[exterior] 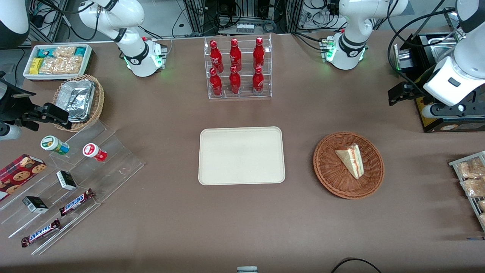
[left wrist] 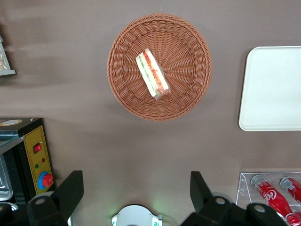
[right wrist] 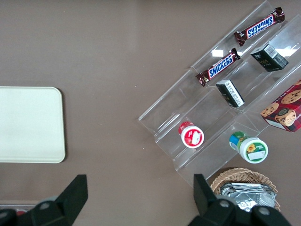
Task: Place sandwich from basket to tray
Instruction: 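Move the open left gripper over the sandwich in the wicker basket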
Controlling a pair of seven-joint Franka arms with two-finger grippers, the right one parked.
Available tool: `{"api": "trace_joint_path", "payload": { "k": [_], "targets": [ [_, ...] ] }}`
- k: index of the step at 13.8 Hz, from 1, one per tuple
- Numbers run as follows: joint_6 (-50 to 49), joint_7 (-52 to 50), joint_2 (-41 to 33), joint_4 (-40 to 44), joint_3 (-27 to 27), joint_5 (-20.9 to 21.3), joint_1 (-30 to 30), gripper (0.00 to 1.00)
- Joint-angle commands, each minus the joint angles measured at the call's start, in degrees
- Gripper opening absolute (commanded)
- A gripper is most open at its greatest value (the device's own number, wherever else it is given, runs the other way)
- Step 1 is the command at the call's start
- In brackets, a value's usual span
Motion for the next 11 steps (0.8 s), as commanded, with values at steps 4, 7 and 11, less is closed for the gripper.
{"api": "trace_joint_path", "payload": {
  "k": [4,7,11],
  "targets": [
    [1.8,-0.4,-0.1,-1.7,0.1,-0.7,0.0,1.00],
    [3.9,-0.8,0.3,-5.4,1.5,-0.4,0.1,1.00],
    [14.1,-4.7,-0.3,-14.3,2.1,-0.1,0.0,1.00]
  ]
}}
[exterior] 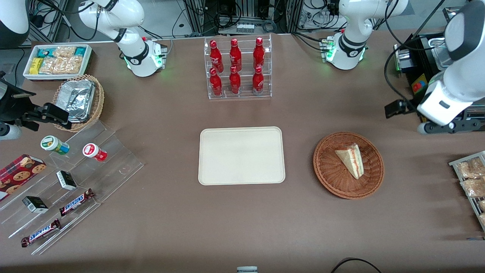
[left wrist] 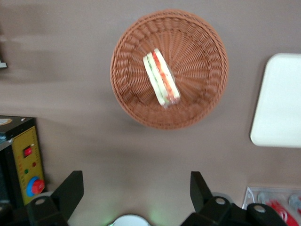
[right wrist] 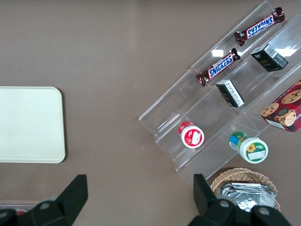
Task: Place sandwich from basket to tray
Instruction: 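Move the open left gripper over the sandwich in the wicker basket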
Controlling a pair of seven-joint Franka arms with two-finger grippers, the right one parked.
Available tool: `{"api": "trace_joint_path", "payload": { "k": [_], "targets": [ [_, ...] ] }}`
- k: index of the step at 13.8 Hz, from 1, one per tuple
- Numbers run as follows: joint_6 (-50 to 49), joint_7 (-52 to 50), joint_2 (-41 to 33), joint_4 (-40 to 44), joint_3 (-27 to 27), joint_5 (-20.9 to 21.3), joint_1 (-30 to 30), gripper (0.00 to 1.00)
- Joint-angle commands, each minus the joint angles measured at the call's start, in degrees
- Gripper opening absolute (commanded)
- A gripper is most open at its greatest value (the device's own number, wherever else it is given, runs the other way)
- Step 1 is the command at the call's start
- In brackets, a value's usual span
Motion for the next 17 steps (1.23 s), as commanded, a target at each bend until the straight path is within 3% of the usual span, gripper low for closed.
{"api": "trace_joint_path", "payload": {
  "k": [1,10,17],
  "targets": [
    [5.6,-2.9,-1.3,-5.6,-0.1,0.0,-0.1,1.00],
    [25.8,-8.3,-1.0,-20.6,-0.2,-0.5,-0.7,1.00],
    [30.6,-15.7,3.7,-21.6,-0.3,-0.8,-1.3,1.00]
  ]
}}
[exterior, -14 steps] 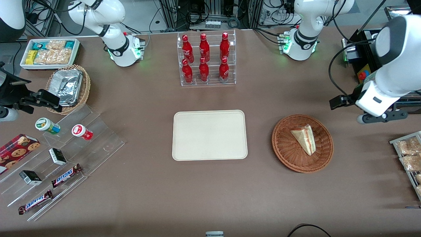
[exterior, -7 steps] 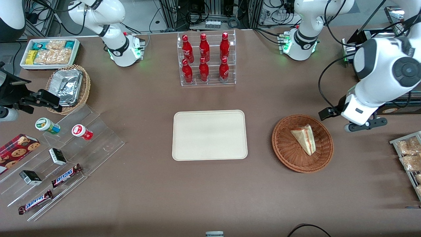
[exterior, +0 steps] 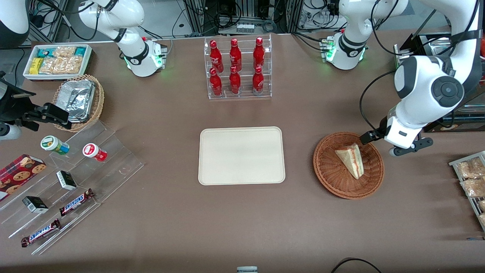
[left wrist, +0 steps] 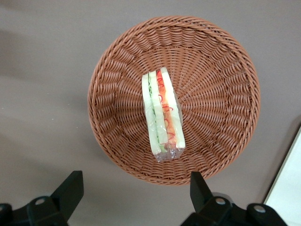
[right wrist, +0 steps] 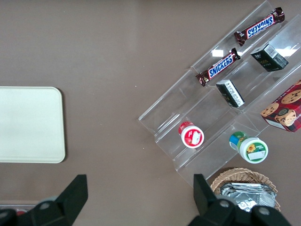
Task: Place sandwich from basket to tray
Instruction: 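Move the open left gripper over the sandwich in the wicker basket, then lower the open left gripper and close it on the wrapped sandwich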
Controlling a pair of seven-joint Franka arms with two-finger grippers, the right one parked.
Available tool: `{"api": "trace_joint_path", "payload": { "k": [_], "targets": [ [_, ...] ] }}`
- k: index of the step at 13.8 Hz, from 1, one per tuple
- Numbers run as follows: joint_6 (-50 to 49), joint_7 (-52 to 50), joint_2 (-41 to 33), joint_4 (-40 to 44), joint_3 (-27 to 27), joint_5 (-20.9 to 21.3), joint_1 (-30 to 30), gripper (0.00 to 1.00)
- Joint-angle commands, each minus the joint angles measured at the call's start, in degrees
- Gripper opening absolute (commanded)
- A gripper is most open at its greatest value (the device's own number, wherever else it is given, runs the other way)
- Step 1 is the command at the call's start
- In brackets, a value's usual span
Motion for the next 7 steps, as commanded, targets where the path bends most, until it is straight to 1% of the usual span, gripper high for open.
{"api": "trace_joint_path", "payload": {
  "k": [1,7],
  "targets": [
    [2.2,-2.9,2.4,0.0,-0.2,-0.5,-0.5,1.00],
    [6.5,-6.0,6.9,0.0,-1.1,-0.5,-0.6,1.00]
  ]
}}
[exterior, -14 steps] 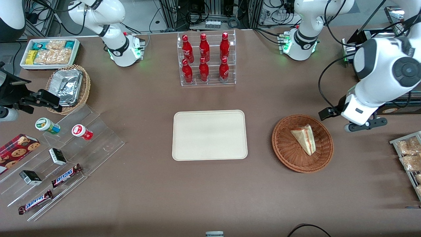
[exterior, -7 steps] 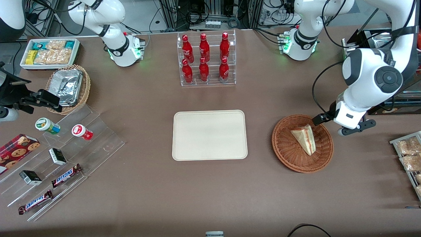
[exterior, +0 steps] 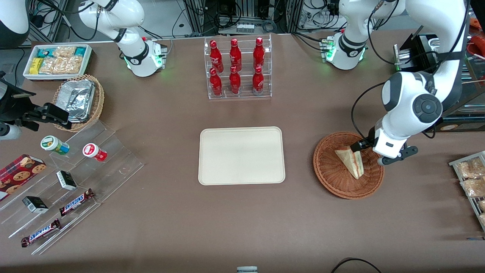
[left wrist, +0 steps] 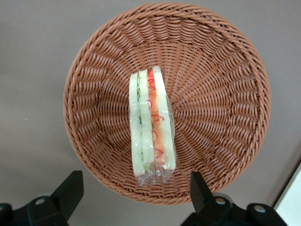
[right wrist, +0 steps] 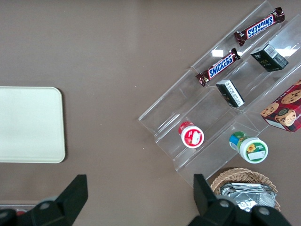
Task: Place sandwich from basket to tray
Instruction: 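Lower the open left gripper and close it on the wrapped sandwich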
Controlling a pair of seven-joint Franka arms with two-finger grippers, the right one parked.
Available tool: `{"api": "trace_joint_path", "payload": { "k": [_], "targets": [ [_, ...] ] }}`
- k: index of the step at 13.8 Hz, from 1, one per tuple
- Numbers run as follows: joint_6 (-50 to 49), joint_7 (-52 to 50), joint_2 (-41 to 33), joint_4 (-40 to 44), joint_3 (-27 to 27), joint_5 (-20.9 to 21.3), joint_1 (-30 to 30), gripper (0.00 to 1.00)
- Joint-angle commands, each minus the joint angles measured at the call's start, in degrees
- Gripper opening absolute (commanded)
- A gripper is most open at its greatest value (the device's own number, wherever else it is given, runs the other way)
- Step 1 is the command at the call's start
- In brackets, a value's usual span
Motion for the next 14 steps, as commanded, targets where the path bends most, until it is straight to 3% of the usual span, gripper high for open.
{"api": "trace_joint_path", "payload": {
  "k": [1,14],
  "targets": [
    [2.0,-2.1,1.6,0.0,0.2,-0.5,-0.5,1.00],
    [8.0,-6.9,8.4,0.1,0.1,-0.5,-1.1,1.00]
  ]
}}
